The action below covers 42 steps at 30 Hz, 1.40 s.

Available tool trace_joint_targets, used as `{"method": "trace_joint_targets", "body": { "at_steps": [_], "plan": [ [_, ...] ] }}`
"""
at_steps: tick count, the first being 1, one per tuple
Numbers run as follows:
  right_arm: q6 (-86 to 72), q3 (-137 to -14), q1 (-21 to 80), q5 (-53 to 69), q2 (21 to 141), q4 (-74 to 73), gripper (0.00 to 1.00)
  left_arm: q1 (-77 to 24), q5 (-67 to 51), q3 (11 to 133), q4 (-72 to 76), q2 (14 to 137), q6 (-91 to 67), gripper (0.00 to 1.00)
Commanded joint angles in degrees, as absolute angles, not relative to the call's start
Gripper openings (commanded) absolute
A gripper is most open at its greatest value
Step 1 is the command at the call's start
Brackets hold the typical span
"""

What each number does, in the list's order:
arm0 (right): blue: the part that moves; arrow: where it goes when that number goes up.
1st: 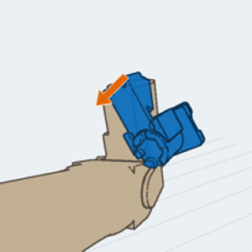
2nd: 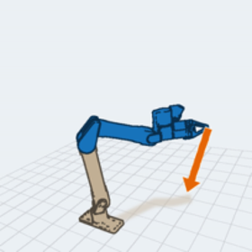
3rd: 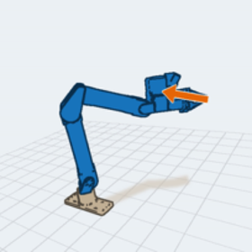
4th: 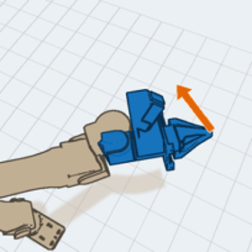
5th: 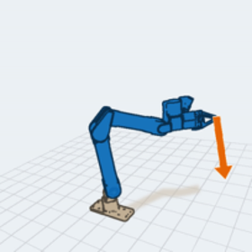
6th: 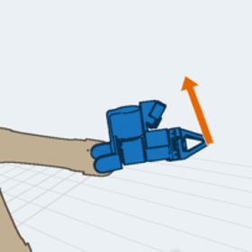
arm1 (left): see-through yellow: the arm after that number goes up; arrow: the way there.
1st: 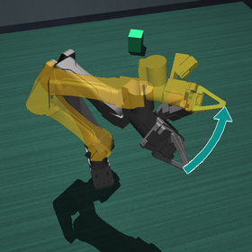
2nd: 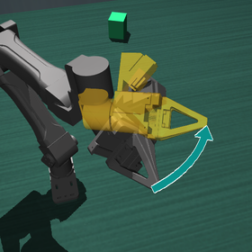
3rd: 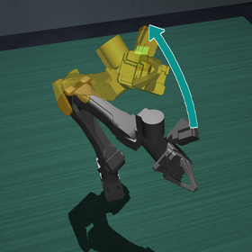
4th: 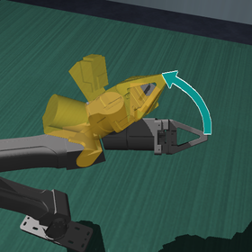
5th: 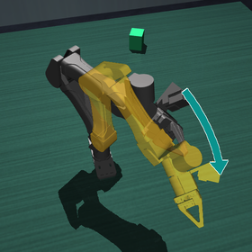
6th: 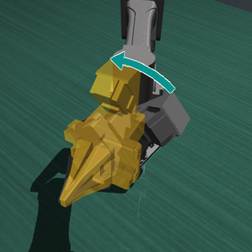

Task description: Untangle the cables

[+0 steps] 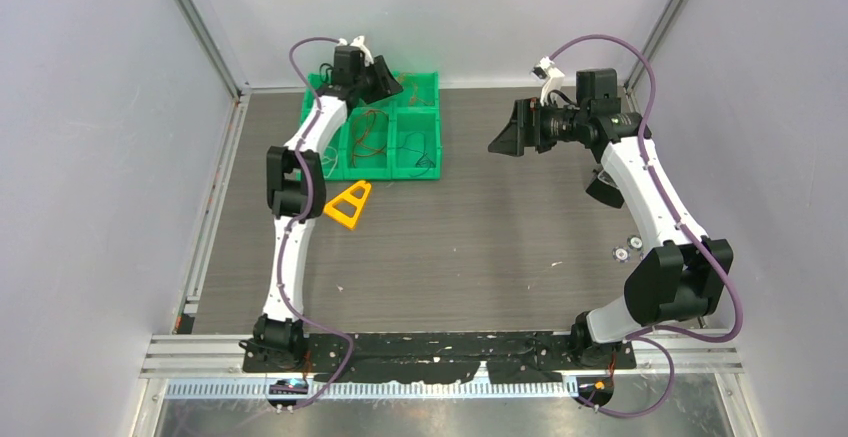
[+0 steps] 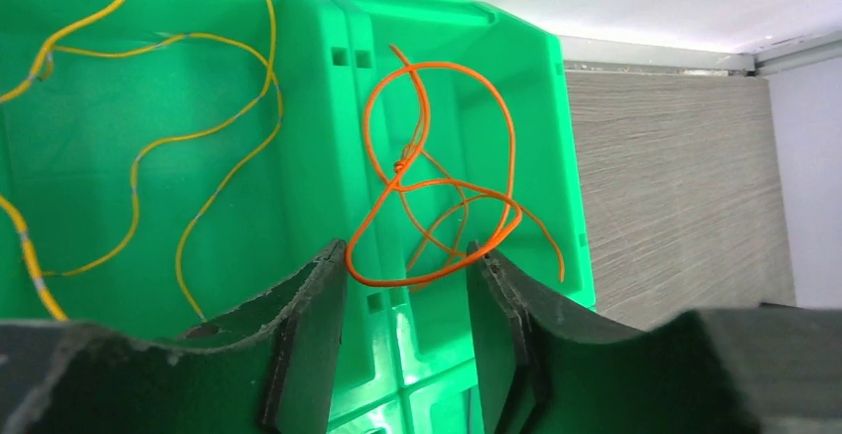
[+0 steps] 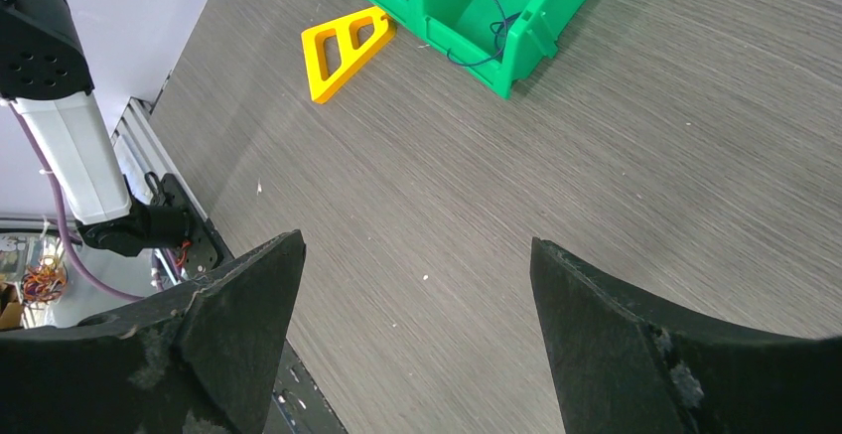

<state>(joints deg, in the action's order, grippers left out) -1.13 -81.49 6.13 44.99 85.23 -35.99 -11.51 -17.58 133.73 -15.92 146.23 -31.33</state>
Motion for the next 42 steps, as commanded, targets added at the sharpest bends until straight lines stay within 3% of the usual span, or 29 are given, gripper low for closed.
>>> {"method": "trace_joint_targets", "body": {
  "at_steps": [1,6,11,24,33,36,39,42],
  "plan": [
    [-0.26,-83.95,5.89,44.44,84.56,-36.10,0.90,-12.22,-19.01,132.08,-10.87,141.73,-31.32,0.51],
    [-1.08,-83.52,5.90,44.55,84.63,-35.10,0.90,-12.31,-17.21,129.10,-11.76,137.71,-27.14,0.64],
    [-1.40,-83.52,5.89,44.73,84.72,-34.68,0.90,-12.27,-11.52,126.93,-11.89,135.01,-22.26,0.65],
    [-1.79,-83.01,5.89,44.42,84.46,-34.55,0.90,-12.34,-13.91,136.75,-15.59,143.28,-20.70,0.68],
    [-1.98,-82.57,5.88,43.85,84.02,-34.63,0.90,-12.44,-15.60,137.78,-16.14,144.61,-24.56,0.61],
    [-1.95,-82.35,5.87,43.78,83.82,-34.68,0.90,-12.67,-16.44,135.82,-13.94,143.91,-25.37,0.45],
    [-1.99,-81.85,5.84,43.71,83.58,-34.64,0.90,-13.53,-17.23,135.41,-12.04,143.79,-25.30,0.18],
    [-1.90,-81.52,5.89,43.74,83.28,-34.74,0.90,-14.71,-17.59,135.95,-10.72,144.08,-24.16,0.04]
  ]
}}
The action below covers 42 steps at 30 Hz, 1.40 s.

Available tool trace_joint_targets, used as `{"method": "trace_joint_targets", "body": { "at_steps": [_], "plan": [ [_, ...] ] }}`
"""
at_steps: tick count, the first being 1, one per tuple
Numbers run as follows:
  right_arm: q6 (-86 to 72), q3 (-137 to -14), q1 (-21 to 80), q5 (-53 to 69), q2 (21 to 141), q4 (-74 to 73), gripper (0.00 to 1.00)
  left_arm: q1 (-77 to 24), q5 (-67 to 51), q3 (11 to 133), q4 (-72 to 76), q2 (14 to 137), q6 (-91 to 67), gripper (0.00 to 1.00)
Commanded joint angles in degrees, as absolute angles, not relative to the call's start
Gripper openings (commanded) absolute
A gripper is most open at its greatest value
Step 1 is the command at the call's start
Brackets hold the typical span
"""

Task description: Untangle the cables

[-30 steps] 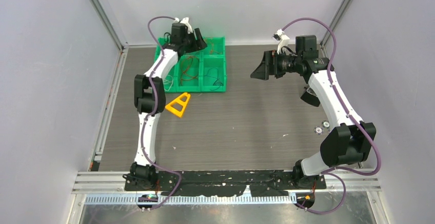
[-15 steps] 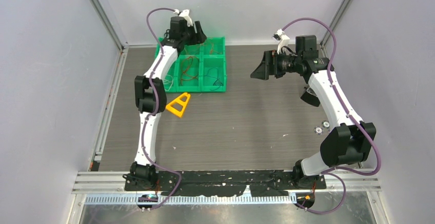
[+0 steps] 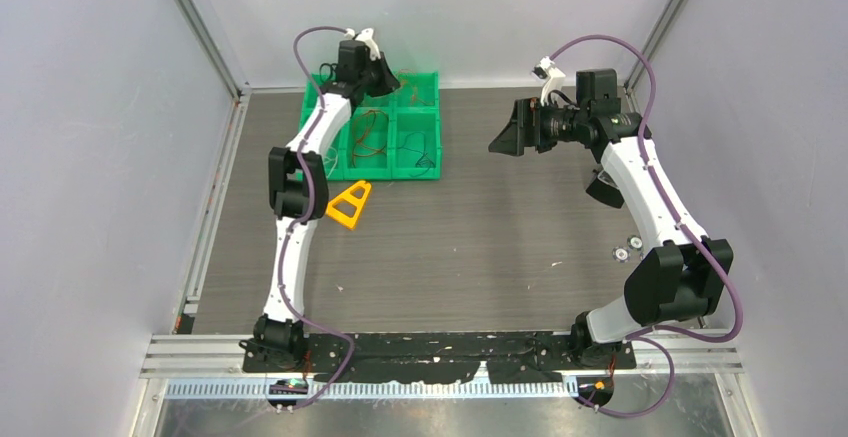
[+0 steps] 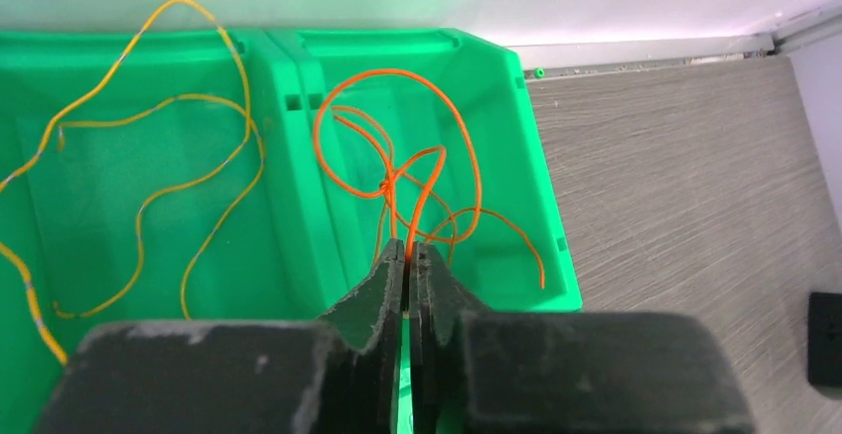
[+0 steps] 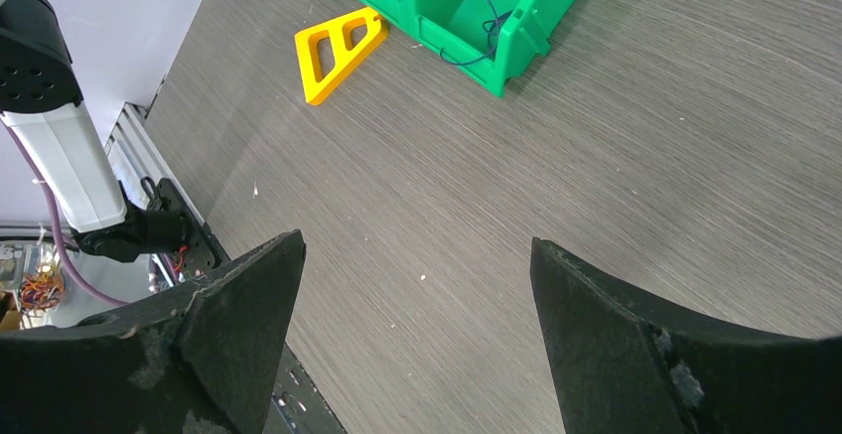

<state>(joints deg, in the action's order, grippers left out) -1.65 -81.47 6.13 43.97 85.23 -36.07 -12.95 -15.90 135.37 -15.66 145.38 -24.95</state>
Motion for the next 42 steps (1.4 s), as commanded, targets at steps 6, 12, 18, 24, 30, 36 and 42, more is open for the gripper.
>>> {"method": "trace_joint_targets", "body": {
  "at_steps": [6,12,18,24,30,36,42],
  "plan": [
    [-1.38,-81.19,5.89,43.41,82.75,-35.34,0.90,-15.58,-15.40,139.10,-11.26,146.92,-30.00,0.00],
    [-1.23,-81.32,5.81,43.08,82.40,-35.83,0.90,-15.91,-12.69,136.95,-11.58,146.90,-35.74,0.00],
    [-1.62,-81.00,5.81,42.96,82.14,-35.90,0.90,-15.91,-11.39,135.77,-12.78,146.33,-36.93,0.31],
    [-1.76,-80.83,5.79,43.27,82.11,-35.73,0.90,-15.91,-11.65,135.43,-12.08,143.89,-30.98,0.51],
    [-1.82,-80.71,5.81,43.73,81.69,-35.20,0.90,-16.91,-7.77,132.66,-10.99,137.08,-21.60,0.85],
    [-0.91,-81.57,5.80,43.57,81.60,-35.04,0.90,-18.42,2.63,131.81,-18.54,130.94,-8.57,1.00],
    [3.50,-81.69,5.80,43.38,81.07,-36.30,0.90,-17.81,0.65,128.75,-25.00,123.82,-0.51,1.00]
  ]
}}
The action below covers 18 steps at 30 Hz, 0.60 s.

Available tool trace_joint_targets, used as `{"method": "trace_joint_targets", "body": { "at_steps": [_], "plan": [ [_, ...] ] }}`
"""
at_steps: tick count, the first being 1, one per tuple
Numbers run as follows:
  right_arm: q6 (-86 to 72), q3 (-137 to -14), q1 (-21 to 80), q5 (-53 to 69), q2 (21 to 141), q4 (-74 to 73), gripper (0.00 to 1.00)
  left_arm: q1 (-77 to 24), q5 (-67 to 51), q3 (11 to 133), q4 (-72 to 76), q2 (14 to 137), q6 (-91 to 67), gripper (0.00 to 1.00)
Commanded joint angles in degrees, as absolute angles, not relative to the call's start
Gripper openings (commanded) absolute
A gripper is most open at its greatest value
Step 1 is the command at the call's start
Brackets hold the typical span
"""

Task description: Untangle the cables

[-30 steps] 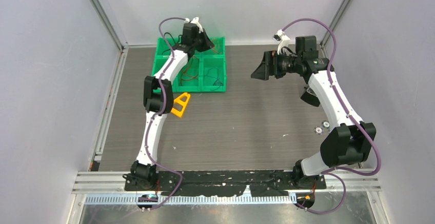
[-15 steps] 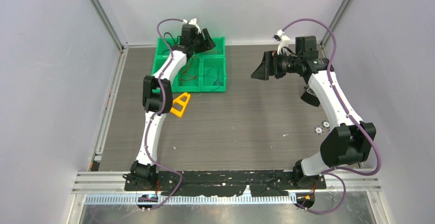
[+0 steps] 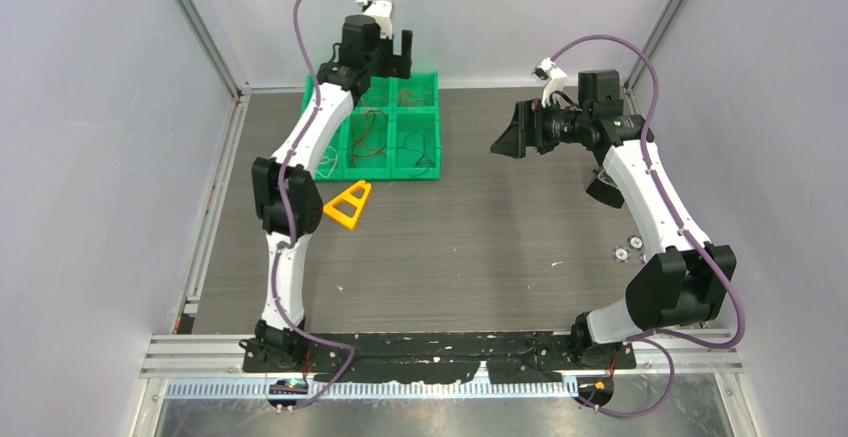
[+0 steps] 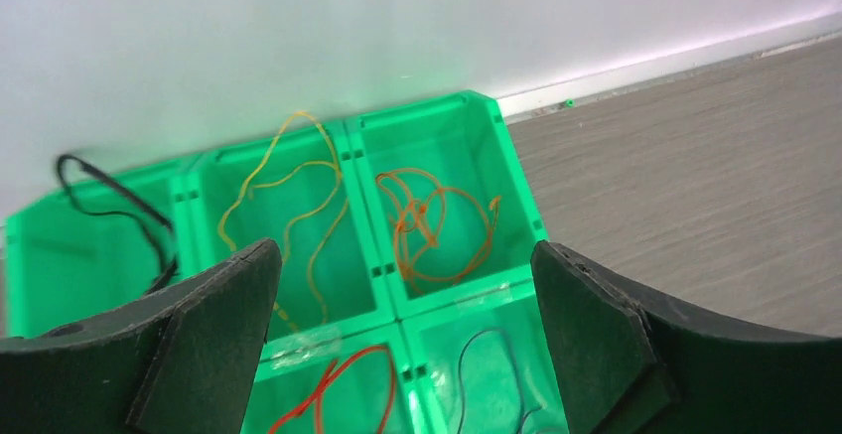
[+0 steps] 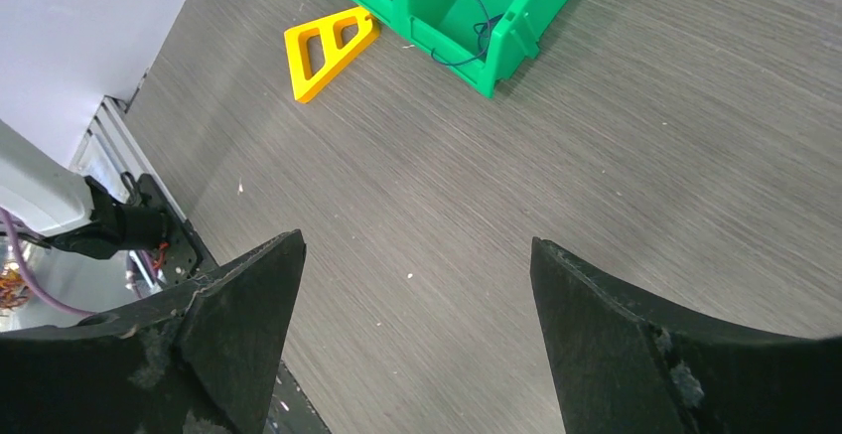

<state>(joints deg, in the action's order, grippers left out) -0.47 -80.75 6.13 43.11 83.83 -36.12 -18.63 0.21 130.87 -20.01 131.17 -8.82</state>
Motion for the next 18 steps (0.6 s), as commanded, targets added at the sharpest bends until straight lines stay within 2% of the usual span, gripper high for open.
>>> {"method": "trace_joint_targets", "body": {
  "at_steps": [1,6,9,11,14,18],
  "plan": [
    [4.28,-81.54,5.82,43.01,80.85,-36.43,0.90,-17.45,-2.53,128.32,-26.62,122.05,-0.28,1.00],
    [8.71,-79.55,5.81,40.99,79.35,-36.71,0.93,-14.91,-14.73,131.33,-42.53,115.09,-0.91,1.00],
    [10.26,-78.97,5.44,38.49,79.01,-36.14,0.99,-11.82,-24.59,135.27,-54.58,113.34,-1.72,0.99],
    [10.96,-78.13,4.86,37.32,79.05,-35.38,0.96,-8.80,-30.62,134.99,-60.73,111.81,-3.70,1.00],
    [12.16,-76.12,3.36,36.76,78.94,-34.99,0.95,-3.18,-33.47,123.84,-62.17,105.30,-5.51,0.99],
    [14.52,-71.68,1.40,34.21,77.59,-34.85,0.95,4.35,-31.60,112.18,-64.35,97.37,-3.29,1.00]
  ]
}}
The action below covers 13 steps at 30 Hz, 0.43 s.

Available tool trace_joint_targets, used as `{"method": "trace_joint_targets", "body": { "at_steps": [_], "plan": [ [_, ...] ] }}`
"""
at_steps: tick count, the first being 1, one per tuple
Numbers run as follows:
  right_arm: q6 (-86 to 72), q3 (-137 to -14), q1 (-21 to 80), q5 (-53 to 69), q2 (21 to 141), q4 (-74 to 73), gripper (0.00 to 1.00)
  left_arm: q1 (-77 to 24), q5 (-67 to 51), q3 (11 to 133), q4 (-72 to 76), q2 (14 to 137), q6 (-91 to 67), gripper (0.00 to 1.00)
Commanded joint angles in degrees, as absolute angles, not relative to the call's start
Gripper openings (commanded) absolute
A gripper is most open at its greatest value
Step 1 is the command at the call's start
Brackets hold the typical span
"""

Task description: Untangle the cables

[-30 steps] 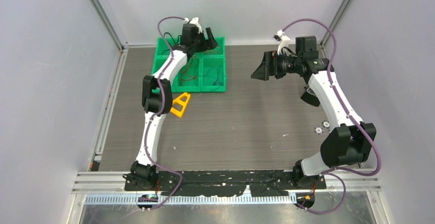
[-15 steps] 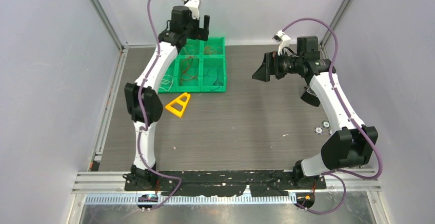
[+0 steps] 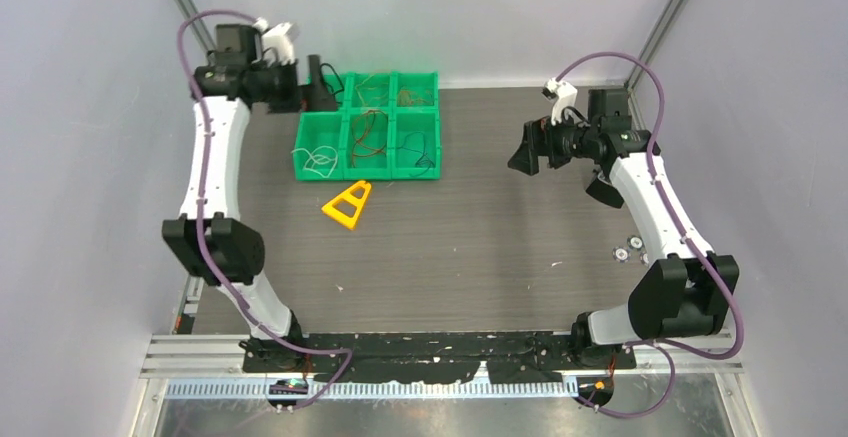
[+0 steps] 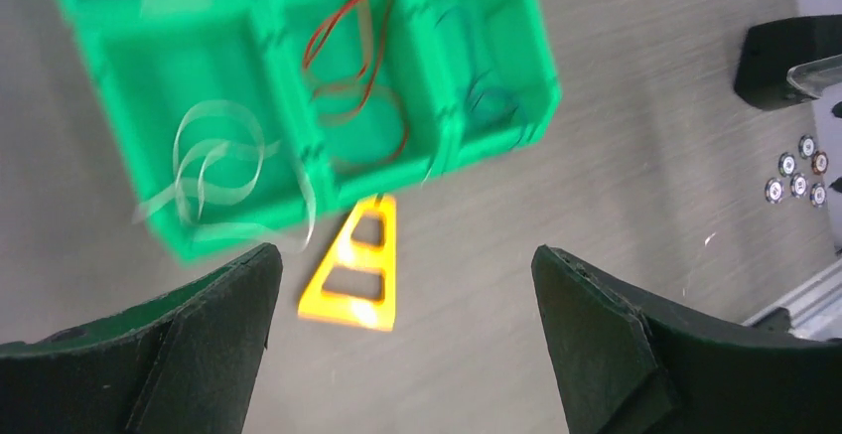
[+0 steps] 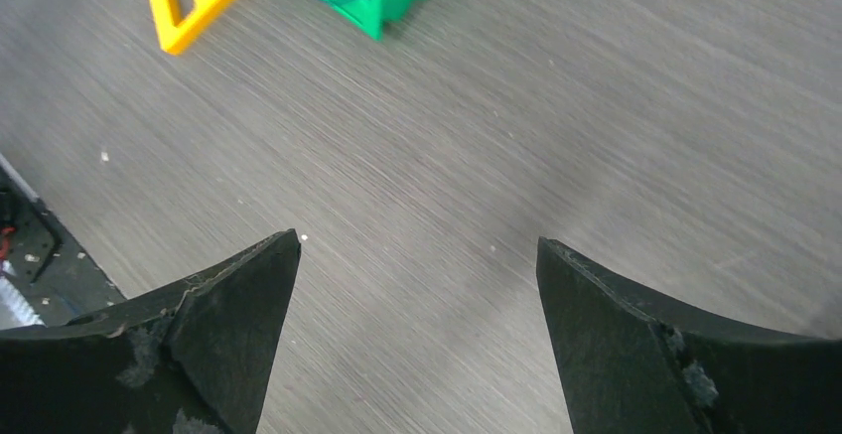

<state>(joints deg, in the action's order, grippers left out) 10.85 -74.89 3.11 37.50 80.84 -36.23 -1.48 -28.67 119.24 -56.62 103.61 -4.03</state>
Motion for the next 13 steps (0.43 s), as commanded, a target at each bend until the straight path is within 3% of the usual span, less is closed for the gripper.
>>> {"method": "trace_joint_targets", "body": {
  "at_steps": [1,8,13],
  "plan": [
    [15.21,-69.69,1.14,33.81,77.33,-34.90,0.95,5.35,-29.95,110.94,-66.22,96.39,-2.30,0.99],
    [16.48,-61.86,-1.31,30.16,76.34,-36.45,0.95,6.13,-20.20,90.78,-62.34,84.92,3.15,0.99],
    [15.64,-60.55,-1.33,29.50,75.30,-37.75,0.95,4.28,-17.14,85.07,-60.35,80.02,4.29,1.00]
  ]
}}
